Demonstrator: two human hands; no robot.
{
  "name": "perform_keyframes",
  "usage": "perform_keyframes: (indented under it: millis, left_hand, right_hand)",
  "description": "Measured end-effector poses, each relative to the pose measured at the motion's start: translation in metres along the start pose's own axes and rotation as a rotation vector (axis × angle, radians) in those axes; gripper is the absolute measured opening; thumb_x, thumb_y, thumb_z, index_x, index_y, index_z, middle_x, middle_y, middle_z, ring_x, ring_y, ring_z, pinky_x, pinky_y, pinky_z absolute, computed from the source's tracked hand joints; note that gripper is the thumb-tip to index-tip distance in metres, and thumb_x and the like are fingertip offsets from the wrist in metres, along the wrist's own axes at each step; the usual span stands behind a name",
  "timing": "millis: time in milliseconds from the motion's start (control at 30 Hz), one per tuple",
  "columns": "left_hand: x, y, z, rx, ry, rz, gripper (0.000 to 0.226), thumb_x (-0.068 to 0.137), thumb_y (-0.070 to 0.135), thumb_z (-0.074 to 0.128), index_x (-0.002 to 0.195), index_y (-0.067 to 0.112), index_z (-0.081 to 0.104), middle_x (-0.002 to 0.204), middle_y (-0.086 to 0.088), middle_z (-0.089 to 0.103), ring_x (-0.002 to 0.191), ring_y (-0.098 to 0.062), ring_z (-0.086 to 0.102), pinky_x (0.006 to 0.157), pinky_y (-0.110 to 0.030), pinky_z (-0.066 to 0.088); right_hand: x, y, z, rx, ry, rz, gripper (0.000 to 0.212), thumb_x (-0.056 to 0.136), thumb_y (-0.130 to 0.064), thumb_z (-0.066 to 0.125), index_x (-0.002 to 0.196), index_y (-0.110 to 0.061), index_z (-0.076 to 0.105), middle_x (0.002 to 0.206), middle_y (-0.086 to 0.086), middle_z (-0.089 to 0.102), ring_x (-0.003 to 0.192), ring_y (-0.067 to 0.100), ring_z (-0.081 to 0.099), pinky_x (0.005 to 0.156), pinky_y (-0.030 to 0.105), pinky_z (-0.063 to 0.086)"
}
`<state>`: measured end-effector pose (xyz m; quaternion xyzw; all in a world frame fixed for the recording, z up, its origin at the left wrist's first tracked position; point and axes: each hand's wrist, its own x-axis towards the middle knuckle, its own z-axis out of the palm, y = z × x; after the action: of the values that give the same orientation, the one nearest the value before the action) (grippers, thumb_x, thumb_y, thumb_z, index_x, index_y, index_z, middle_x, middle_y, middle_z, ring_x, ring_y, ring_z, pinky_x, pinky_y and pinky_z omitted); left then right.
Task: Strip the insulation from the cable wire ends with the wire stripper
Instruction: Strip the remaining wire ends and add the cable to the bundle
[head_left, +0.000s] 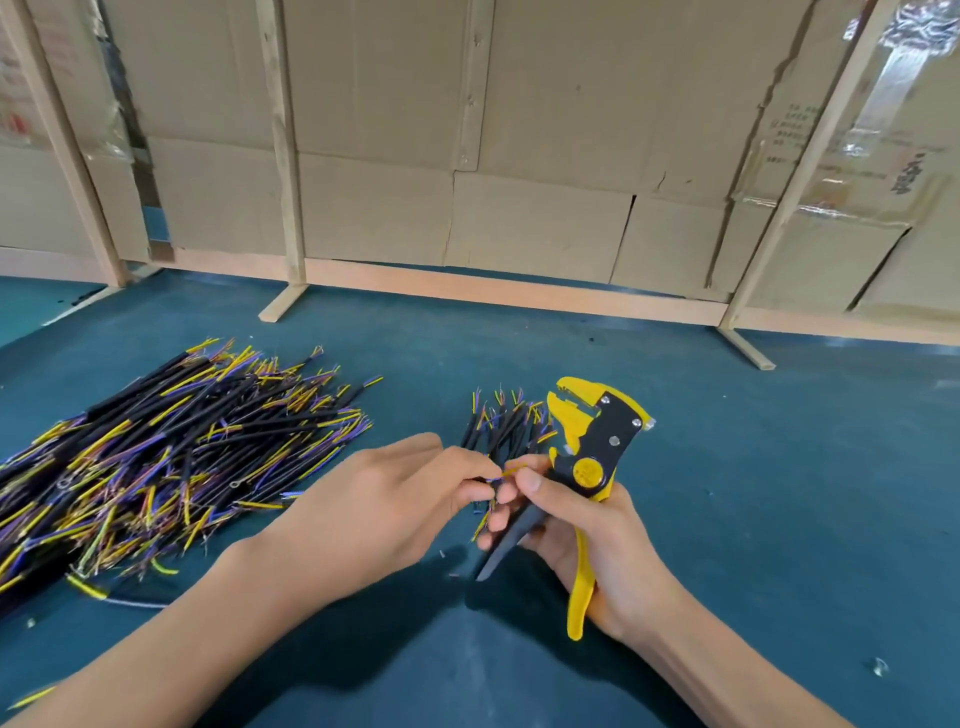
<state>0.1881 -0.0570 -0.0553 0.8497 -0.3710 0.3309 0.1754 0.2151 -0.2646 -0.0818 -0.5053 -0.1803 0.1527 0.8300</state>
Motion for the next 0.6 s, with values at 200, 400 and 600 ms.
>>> perform_keyframes:
  millis: [200, 400, 600]
  left_hand:
    - [-0.003, 0.000, 0.001, 0.048, -0.028, 0.014, 0.026, 0.099, 0.029, 0.059, 0.106, 0.009, 0.073, 0.086, 0.004, 0.071, 0.069, -0.022, 0.062, 0.054, -0.037, 0.053]
    - [-0.011, -0.025, -0.004, 0.021, 0.325, -0.614, 0.014, 0.093, 0.045, 0.067, 0.097, 0.032, 0.071, 0.088, 0.021, 0.070, 0.077, -0.008, 0.063, 0.073, -0.030, 0.051]
    - [-0.002, -0.024, 0.006, -1.323, 0.433, -1.238, 0.033, 0.091, 0.022, 0.069, 0.118, 0.004, 0.064, 0.109, -0.015, 0.074, 0.086, -0.021, 0.074, 0.066, -0.030, 0.061]
  right_hand:
    - [-0.002, -0.001, 0.001, -0.008, 0.067, -0.036, 0.010, 0.089, -0.007, 0.069, 0.089, 0.003, 0.066, 0.079, 0.022, 0.060, 0.073, 0.040, 0.062, 0.074, 0.053, 0.056]
    - [0.007, -0.023, -0.016, 0.160, 0.288, -0.124, 0.003, 0.082, -0.006, 0.071, 0.081, -0.004, 0.072, 0.076, 0.016, 0.061, 0.070, 0.033, 0.065, 0.072, 0.048, 0.059]
    - [0.009, -0.031, -0.024, 0.149, 0.283, -0.100, 0.003, 0.079, -0.004, 0.074, 0.081, -0.005, 0.074, 0.079, 0.017, 0.065, 0.073, 0.031, 0.067, 0.075, 0.047, 0.060]
